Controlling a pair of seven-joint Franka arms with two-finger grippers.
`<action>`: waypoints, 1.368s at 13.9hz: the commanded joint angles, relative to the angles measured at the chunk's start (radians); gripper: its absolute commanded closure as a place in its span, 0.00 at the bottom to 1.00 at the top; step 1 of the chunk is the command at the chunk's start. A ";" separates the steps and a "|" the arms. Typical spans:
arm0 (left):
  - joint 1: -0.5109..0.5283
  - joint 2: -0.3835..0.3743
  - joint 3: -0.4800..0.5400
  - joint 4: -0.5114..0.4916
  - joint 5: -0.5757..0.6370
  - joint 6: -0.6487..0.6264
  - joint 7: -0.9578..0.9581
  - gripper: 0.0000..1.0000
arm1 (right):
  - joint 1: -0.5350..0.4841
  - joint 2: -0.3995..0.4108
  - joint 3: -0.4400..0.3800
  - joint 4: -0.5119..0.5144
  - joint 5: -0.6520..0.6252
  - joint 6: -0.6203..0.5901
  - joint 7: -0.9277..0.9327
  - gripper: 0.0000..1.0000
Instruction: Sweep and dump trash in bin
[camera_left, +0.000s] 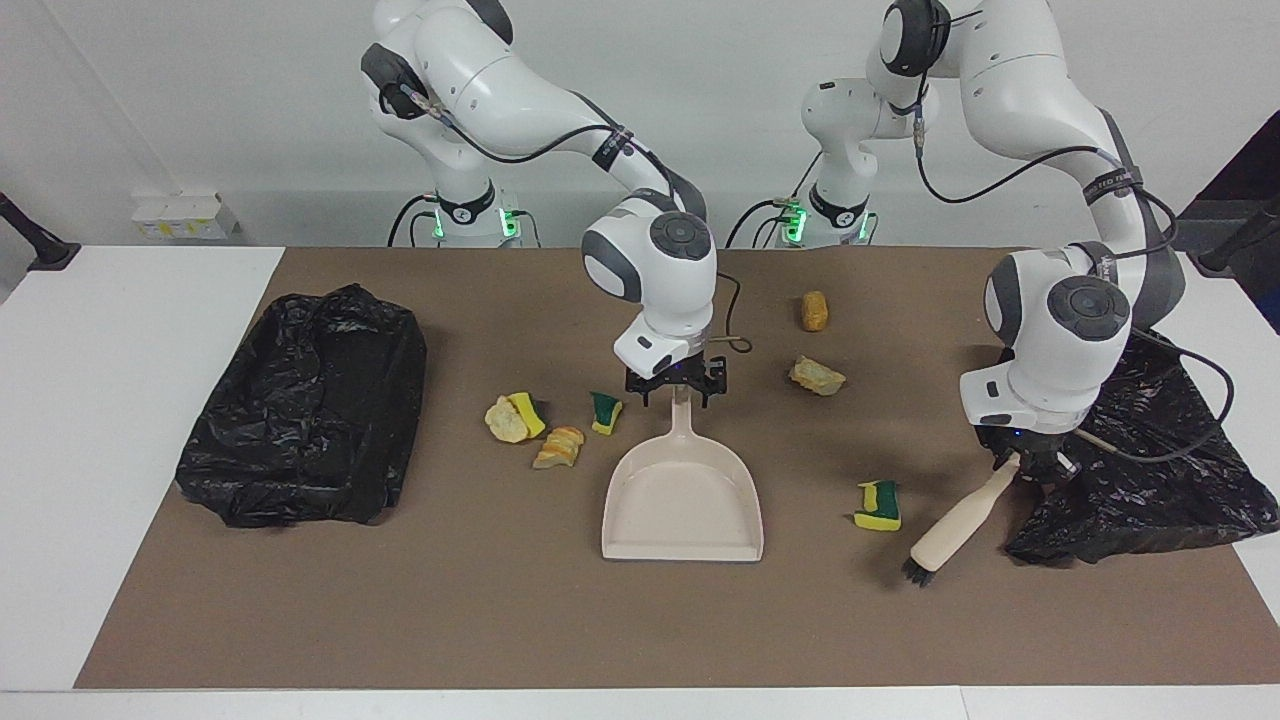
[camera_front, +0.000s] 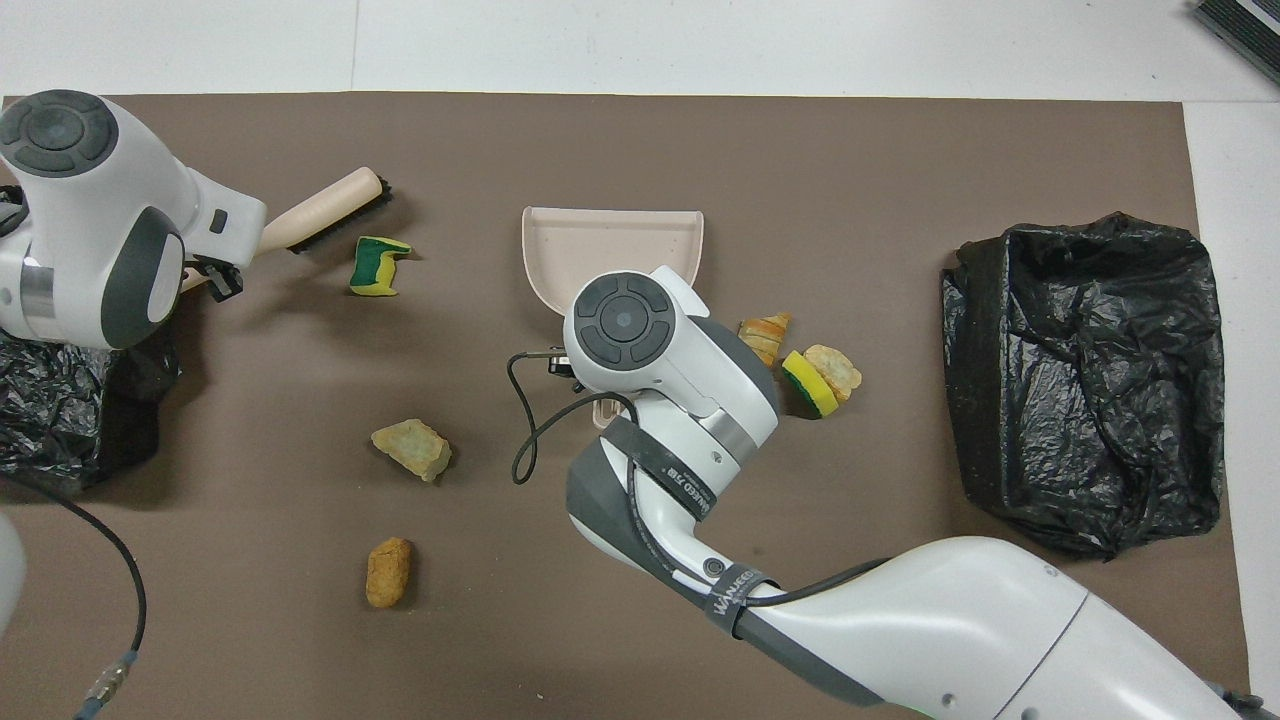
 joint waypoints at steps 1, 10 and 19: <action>-0.026 -0.070 0.002 -0.106 0.017 0.001 0.020 1.00 | -0.004 0.007 0.018 0.010 -0.074 -0.025 0.033 1.00; -0.065 -0.307 -0.083 -0.339 -0.049 -0.275 -0.057 1.00 | -0.197 -0.316 0.129 -0.097 0.191 -0.307 -0.900 1.00; -0.049 -0.451 -0.074 -0.403 -0.161 -0.378 -0.551 1.00 | -0.194 -0.452 0.091 -0.370 0.272 -0.198 -1.546 1.00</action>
